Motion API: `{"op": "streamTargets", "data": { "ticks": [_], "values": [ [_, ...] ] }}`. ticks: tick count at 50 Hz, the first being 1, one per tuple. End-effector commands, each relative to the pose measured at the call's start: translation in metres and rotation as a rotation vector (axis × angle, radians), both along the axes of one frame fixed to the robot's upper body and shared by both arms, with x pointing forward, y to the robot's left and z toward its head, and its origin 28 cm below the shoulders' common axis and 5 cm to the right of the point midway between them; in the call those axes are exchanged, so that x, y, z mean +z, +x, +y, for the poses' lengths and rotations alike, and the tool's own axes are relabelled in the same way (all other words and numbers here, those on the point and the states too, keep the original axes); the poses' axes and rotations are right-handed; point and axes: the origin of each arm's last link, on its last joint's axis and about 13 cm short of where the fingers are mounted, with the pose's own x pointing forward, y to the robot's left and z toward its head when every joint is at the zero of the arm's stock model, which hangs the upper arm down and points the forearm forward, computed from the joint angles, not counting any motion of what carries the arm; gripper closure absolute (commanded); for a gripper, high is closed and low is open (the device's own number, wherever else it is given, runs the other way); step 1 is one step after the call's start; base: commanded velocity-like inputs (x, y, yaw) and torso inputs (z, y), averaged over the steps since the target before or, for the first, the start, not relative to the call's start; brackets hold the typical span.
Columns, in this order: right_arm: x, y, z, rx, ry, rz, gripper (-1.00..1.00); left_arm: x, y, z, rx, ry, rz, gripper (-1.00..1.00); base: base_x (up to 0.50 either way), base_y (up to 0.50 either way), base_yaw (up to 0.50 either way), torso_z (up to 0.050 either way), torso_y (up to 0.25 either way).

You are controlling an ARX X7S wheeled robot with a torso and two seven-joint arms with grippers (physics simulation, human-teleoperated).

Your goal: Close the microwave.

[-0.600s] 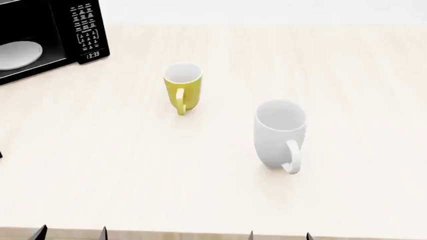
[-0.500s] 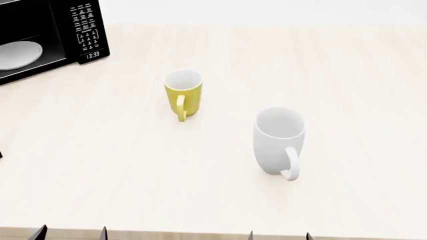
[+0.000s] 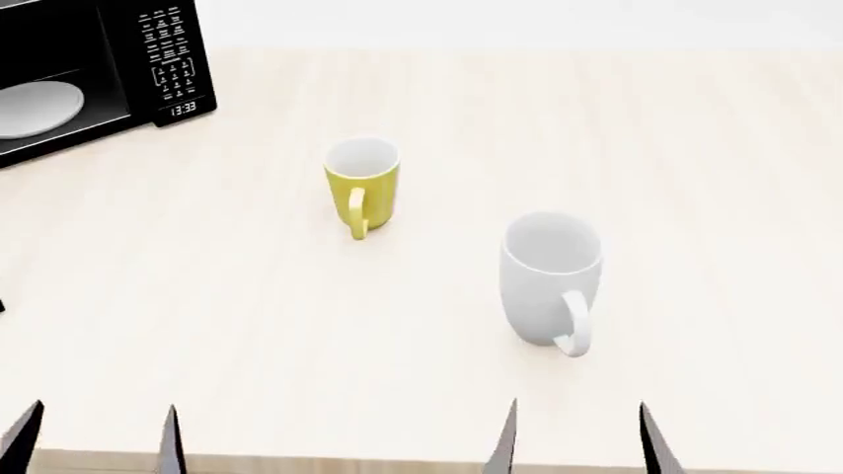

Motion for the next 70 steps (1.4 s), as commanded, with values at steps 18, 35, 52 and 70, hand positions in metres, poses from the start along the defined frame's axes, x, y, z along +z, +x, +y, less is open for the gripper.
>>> {"op": "streamTargets", "data": {
  "ticks": [18,35,52,70],
  "values": [
    [0.088,-0.027,-0.007,-0.009,-0.009,-0.596,-1.0,0.108,-0.043,0.008,0.082,0.056,-0.605,-1.0,0.0,0.0,0.0,0.0,0.0],
    [0.084,-0.029,-0.002,0.035,-0.048,-0.6,-1.0,0.103,-0.04,0.007,0.082,0.038,-0.576,-1.0,0.08,0.39,0.0,0.0,0.0],
    [0.082,-0.03,0.0,0.045,-0.055,-0.595,-1.0,0.101,-0.039,0.007,0.082,0.029,-0.562,-1.0,0.14,0.5,0.0,0.0,0.0],
    [0.08,-0.031,0.001,0.044,-0.067,-0.597,-1.0,0.098,-0.039,0.006,0.078,0.025,-0.548,-1.0,0.14,0.5,0.0,0.0,0.0]
  ]
}}
